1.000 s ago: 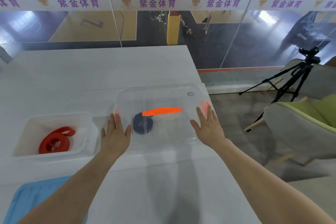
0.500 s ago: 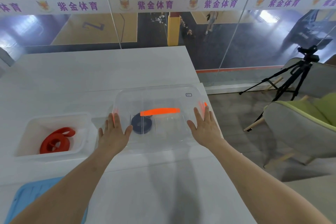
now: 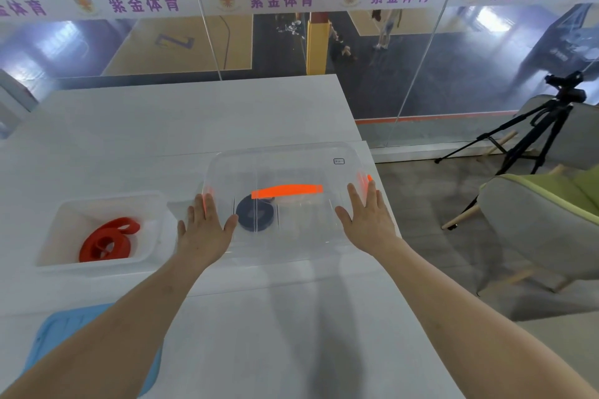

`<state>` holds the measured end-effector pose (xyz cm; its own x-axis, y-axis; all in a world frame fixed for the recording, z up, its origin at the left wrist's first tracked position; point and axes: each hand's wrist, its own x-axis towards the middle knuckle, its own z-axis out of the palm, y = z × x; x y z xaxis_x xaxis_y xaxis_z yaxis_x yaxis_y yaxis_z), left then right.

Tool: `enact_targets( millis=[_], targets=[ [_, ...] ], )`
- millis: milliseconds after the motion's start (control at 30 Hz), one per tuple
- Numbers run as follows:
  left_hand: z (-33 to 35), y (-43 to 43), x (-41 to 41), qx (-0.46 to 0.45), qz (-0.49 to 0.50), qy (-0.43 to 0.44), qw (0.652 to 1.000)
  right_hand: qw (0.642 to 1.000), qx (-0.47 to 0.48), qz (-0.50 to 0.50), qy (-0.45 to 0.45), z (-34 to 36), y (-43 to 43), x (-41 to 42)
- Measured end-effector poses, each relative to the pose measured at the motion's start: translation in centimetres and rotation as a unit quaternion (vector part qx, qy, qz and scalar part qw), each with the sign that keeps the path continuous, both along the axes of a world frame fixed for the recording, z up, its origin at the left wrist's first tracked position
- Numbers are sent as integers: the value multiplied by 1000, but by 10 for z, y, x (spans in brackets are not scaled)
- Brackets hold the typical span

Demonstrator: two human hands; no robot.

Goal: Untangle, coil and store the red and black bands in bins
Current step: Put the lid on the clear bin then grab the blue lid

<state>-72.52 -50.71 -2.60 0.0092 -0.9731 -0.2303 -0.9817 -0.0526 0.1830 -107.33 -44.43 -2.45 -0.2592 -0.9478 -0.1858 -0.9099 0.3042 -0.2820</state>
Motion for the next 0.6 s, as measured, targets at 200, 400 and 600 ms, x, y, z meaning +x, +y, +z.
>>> enact_targets(
  millis=[200, 400, 600],
  targets=[
    [18, 14, -1, 4, 1, -8, 1000, 998, -3, 5, 68, 17, 3, 12],
    [33, 77, 7, -108, -37, 43, 993, 982, -166, 86, 28, 32, 46, 89],
    [12, 149, 85, -129, -46, 57, 989, 957, -228, 181, -13, 24, 93, 219]
  ],
)
